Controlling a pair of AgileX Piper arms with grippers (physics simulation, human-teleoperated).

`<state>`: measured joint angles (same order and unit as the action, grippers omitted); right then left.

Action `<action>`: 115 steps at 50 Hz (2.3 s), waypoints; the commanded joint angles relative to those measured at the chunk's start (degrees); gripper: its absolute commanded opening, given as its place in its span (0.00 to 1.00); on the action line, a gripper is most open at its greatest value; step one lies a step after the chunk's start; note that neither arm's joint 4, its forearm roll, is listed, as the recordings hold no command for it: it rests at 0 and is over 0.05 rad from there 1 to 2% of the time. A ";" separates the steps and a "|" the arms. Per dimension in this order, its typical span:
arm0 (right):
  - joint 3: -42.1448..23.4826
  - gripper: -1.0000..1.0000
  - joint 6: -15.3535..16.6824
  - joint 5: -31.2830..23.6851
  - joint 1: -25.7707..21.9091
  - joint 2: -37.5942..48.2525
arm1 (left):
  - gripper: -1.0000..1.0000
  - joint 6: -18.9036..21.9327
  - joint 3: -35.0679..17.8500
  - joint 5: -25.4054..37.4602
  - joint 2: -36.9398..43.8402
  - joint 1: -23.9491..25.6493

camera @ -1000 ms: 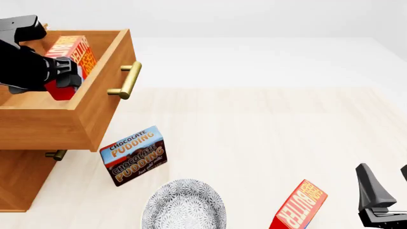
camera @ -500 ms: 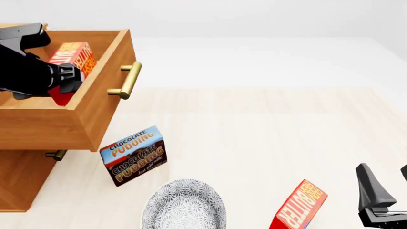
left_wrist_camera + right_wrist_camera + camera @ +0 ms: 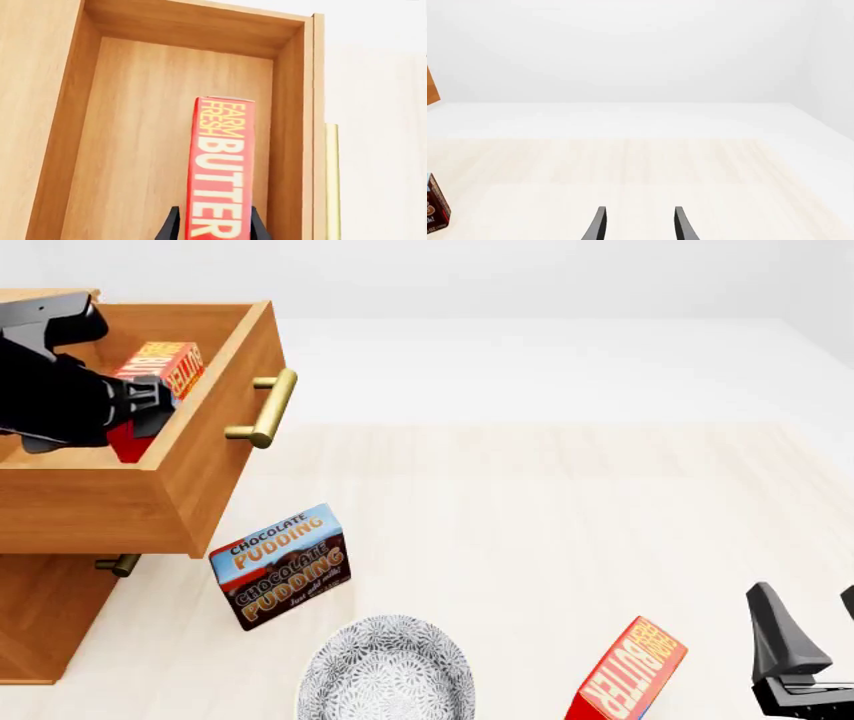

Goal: Put the butter at the front in the top drawer of the cabinet and close it.

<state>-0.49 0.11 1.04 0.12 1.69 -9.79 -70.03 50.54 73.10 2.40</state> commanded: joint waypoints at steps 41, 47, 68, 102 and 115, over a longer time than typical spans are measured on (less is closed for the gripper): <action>0.09 1.00 -0.03 -0.51 -0.02 -0.64 | 1.00 3.59 -6.36 9.95 -7.52 -0.12; 0.09 1.00 -0.03 -0.51 -0.01 -0.65 | 1.00 4.17 -8.03 11.63 -8.66 0.14; 0.09 1.00 -0.03 -0.52 0.00 -0.66 | 1.00 8.62 -16.96 17.96 -10.65 3.34; 0.09 1.00 -0.02 -0.51 0.00 -0.64 | 1.00 11.75 -26.11 11.86 -0.69 19.20; 0.09 1.00 -0.03 -0.51 -0.01 -0.64 | 1.00 9.26 -33.13 6.53 11.75 26.14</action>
<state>-0.49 0.12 1.04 0.12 1.69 0.63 -98.77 59.44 78.39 23.99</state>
